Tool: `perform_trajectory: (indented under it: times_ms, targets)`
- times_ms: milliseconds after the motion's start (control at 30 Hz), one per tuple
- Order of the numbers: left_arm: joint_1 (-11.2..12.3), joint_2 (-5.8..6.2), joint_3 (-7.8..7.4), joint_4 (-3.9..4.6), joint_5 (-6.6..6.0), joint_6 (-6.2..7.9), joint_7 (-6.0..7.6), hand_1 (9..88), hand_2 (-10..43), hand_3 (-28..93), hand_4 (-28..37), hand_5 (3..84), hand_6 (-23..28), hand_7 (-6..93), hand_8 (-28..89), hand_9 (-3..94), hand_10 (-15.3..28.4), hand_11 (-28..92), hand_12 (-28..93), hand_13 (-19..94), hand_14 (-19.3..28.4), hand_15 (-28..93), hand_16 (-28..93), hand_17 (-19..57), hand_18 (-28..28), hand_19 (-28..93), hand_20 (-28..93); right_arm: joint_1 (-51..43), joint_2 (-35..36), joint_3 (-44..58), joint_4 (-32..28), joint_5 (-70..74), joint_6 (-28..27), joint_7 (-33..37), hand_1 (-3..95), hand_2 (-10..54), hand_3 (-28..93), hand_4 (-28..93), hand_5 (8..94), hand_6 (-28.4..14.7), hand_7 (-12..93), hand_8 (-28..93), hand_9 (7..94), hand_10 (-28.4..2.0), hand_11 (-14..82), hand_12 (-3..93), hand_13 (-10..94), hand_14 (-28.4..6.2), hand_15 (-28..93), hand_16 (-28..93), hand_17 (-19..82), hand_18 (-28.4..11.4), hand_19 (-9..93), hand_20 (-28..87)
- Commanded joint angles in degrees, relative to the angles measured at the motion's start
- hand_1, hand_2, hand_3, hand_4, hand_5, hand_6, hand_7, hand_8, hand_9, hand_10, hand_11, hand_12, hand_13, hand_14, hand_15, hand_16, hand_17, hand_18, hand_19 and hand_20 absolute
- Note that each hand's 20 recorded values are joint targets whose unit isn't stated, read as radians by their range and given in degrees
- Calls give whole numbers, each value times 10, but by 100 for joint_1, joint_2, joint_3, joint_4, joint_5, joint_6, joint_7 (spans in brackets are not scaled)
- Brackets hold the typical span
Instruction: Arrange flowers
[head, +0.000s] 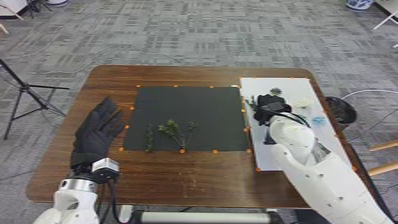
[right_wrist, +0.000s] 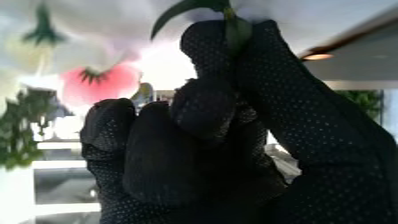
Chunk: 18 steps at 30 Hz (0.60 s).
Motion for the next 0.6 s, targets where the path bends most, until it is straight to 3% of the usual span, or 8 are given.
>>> perform_trajectory:
  times_ms: [33,133,600]
  targets:
    - [32,-58,-6,0,-26,-44,-26,239,-8,661,-283,252,19,197,-107,214,105,120,175,170,126,131,73,-143,194,415,79,-571,-250,-223,-544,1554,173,565,464,-95,815,-231,750,-9,518,188,845,-72,624,450,800,-68,851,397,387,-210,926,418]
    - [16,-52,3,4,-25,-46,-28,240,-8,661,-283,252,19,196,-106,213,105,119,175,170,126,130,74,-143,194,416,79,-592,-475,-270,-731,1983,187,912,458,-95,816,-215,755,-5,524,188,851,-68,627,453,811,-65,854,396,400,-212,930,420]
    - [-170,-48,112,78,-14,-75,-98,241,-8,660,-283,252,20,198,-106,213,104,119,175,169,126,127,74,-143,194,416,79,-682,-1197,-661,-644,1357,-10,1107,444,-95,807,-170,788,2,505,201,878,-65,619,458,839,-61,852,394,429,-220,932,443]
